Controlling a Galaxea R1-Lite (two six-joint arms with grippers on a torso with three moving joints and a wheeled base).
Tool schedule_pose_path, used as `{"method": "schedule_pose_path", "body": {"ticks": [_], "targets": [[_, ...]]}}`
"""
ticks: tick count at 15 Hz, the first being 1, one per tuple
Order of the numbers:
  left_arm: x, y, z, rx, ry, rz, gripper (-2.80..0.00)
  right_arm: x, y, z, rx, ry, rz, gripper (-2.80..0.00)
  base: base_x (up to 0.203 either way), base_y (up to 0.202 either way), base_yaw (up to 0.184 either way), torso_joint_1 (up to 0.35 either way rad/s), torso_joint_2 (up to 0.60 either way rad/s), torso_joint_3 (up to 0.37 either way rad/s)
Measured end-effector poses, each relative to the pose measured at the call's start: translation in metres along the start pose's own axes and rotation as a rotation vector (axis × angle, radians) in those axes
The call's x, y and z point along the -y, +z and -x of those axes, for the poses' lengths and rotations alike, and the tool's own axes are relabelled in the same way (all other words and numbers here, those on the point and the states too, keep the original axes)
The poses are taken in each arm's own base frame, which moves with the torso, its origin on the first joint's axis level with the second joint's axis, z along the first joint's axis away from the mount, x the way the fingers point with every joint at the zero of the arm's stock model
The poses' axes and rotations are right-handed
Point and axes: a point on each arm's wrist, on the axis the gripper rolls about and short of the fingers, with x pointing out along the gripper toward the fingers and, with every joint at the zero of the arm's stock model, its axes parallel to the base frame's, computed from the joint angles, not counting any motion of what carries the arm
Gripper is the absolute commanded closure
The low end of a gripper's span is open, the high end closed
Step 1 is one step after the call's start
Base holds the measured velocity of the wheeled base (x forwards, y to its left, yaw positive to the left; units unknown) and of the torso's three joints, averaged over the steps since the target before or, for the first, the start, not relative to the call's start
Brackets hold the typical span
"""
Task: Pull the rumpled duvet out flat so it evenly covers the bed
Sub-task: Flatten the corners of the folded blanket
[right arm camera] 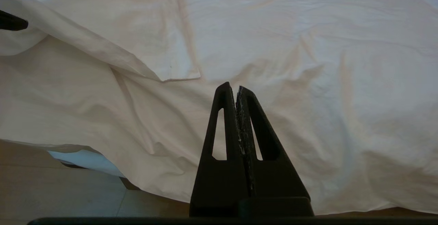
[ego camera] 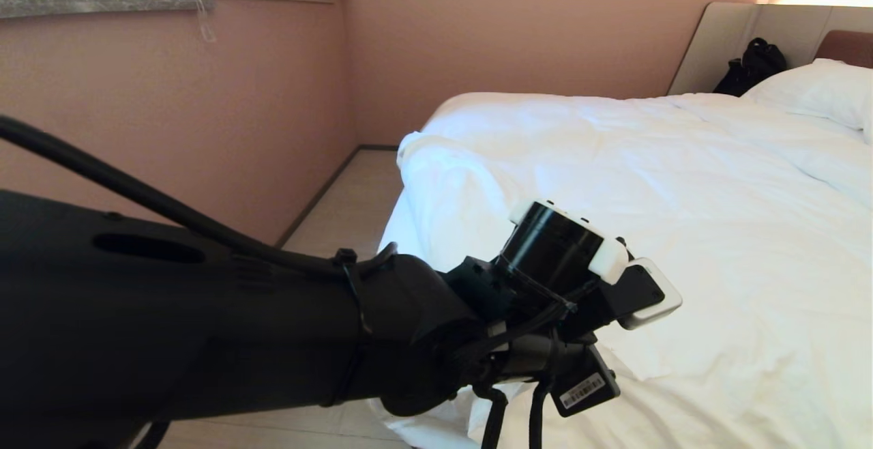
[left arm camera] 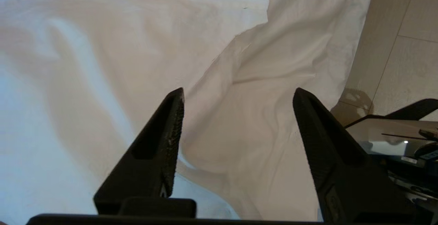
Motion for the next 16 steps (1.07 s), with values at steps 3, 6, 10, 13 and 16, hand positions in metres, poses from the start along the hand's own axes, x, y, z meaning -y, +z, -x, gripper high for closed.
{"method": "schedule_pose_path", "body": {"ticks": [3, 6, 10, 13, 16], "targets": [[0.0, 0.004, -0.008, -0.008, 0.044, -0.038, -2.8, 0.0, 0.0, 0.0, 0.0, 0.0, 0.0, 0.0, 0.0, 0.0, 0.0, 0.0, 0.0, 0.0], [0.011, 0.001, -0.022, -0.034, 0.031, -0.083, -2.8, 0.0, 0.0, 0.0, 0.0, 0.0, 0.0, 0.0, 0.0, 0.0, 0.0, 0.0, 0.0, 0.0], [0.016, -0.004, -0.037, -0.066, 0.039, -0.105, -2.8, 0.0, 0.0, 0.0, 0.0, -0.001, 0.0, 0.0, 0.0, 0.0, 0.0, 0.0, 0.0, 0.0], [0.017, -0.006, -0.051, -0.087, 0.074, -0.13, -2.8, 0.0, 0.0, 0.0, 0.0, -0.001, 0.0, 0.0, 0.0, 0.0, 0.0, 0.0, 0.0, 0.0], [0.017, -0.008, -0.062, -0.101, 0.094, -0.143, -2.8, 0.0, 0.0, 0.0, 0.0, 0.0, 0.0, 0.0, 0.0, 0.0, 0.0, 0.0, 0.0, 0.0]]}}
